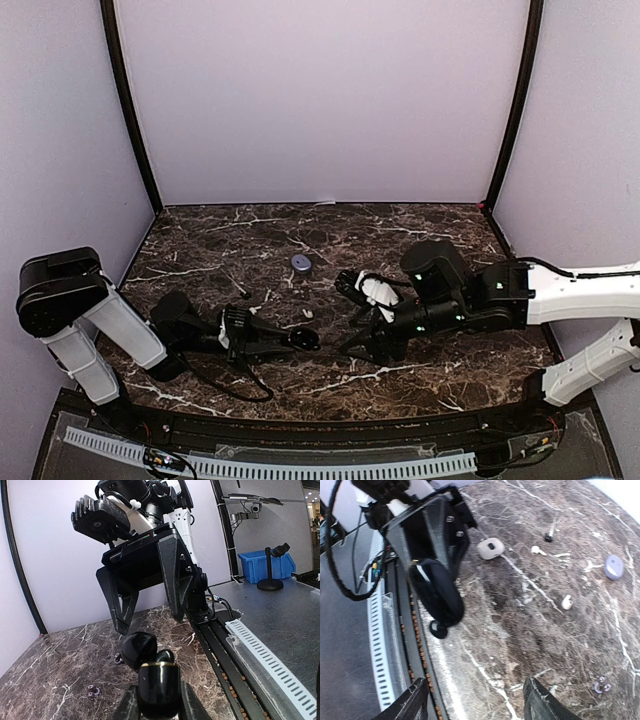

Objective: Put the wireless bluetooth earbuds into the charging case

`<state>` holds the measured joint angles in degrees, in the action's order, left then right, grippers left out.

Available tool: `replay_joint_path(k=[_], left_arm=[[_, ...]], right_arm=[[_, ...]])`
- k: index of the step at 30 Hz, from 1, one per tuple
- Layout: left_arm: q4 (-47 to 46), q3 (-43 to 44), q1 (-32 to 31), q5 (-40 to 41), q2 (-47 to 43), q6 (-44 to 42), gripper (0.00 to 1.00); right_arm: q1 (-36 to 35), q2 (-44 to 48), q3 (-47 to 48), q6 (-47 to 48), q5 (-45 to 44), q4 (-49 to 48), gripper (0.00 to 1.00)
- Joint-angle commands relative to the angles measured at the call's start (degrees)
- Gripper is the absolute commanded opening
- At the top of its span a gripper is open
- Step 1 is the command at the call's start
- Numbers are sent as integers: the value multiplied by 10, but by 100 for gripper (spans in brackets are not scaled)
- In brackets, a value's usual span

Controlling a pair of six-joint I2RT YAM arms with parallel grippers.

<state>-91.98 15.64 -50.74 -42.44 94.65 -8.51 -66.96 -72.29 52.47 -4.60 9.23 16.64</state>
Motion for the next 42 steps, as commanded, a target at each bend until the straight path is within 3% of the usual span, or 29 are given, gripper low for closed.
replay_joint_path(k=[1,5,13,14,15,17,23,29,42], left_arm=[[-52,-12,0,3,-8,20,0],[-77,-18,5,4,-1,36,0],[-119,-22,13,1,12,67,0],[-119,-21,13,0,12,67,0],[-120,-19,13,0,12,68,0],[-120,-18,13,0,13,70,0],[-119,-10,13,-2,16,73,0],[-117,-9,13,0,15,72,0],[-107,-12,13,3,9,66,0]], right_arm=[[6,23,-27,17,-77,-70,65],[6,33,-59,52,-102,-114,54],[6,89,-167,32,-152,-258,52],[6,93,-177,13,-166,-269,47],[6,94,-187,-23,-188,-280,35],[7,84,-195,-56,-227,-292,1],[6,31,-163,-25,-117,-286,0],[1,-4,-149,-18,-62,-315,0],[-38,-72,-94,3,-27,-313,0]])
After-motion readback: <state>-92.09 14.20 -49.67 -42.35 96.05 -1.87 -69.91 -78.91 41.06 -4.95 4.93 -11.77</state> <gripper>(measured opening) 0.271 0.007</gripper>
